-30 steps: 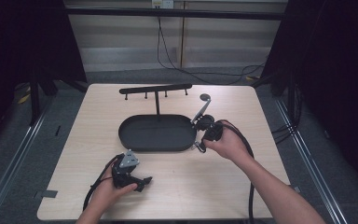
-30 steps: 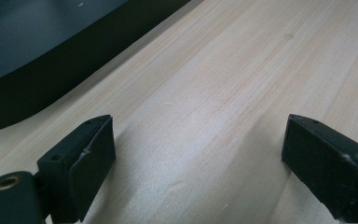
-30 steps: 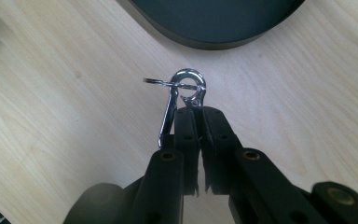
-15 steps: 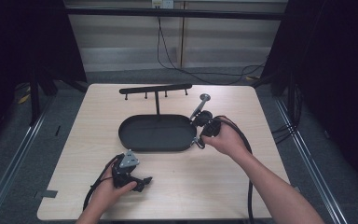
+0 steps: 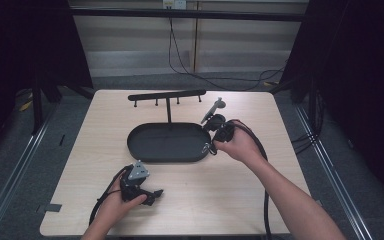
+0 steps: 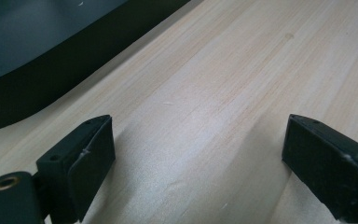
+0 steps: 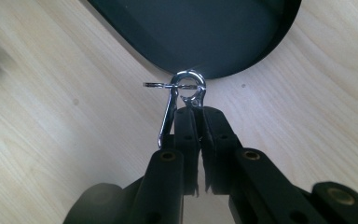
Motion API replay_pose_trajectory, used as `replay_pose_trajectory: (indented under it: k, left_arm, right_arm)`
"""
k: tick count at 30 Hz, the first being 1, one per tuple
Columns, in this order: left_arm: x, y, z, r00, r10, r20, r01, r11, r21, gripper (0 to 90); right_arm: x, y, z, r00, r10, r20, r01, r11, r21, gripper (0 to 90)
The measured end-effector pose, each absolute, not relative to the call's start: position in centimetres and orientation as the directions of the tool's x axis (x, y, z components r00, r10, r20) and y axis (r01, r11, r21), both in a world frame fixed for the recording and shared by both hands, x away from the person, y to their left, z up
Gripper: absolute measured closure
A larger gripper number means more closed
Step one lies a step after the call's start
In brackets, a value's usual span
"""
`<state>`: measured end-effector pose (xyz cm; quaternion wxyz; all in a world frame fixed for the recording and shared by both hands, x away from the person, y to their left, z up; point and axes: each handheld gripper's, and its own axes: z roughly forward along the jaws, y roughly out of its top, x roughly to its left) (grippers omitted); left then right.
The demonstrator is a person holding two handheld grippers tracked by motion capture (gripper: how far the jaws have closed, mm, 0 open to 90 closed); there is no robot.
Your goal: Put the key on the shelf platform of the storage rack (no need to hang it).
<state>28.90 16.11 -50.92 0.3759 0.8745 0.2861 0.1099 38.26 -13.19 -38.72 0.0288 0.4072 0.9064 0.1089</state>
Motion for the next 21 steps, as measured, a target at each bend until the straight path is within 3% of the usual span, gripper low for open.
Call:
replay_pose_trajectory:
  k: [21]
  left_arm:
    - [28.9, 16.1, -50.9, 0.812, 0.583, -0.019, 0.415, -0.556, 0.720, 9.0]
  right_arm:
    - [39.3, -12.7, -38.4, -0.661, 0.750, 0.024, 0.734, 0.640, 0.227, 85.5]
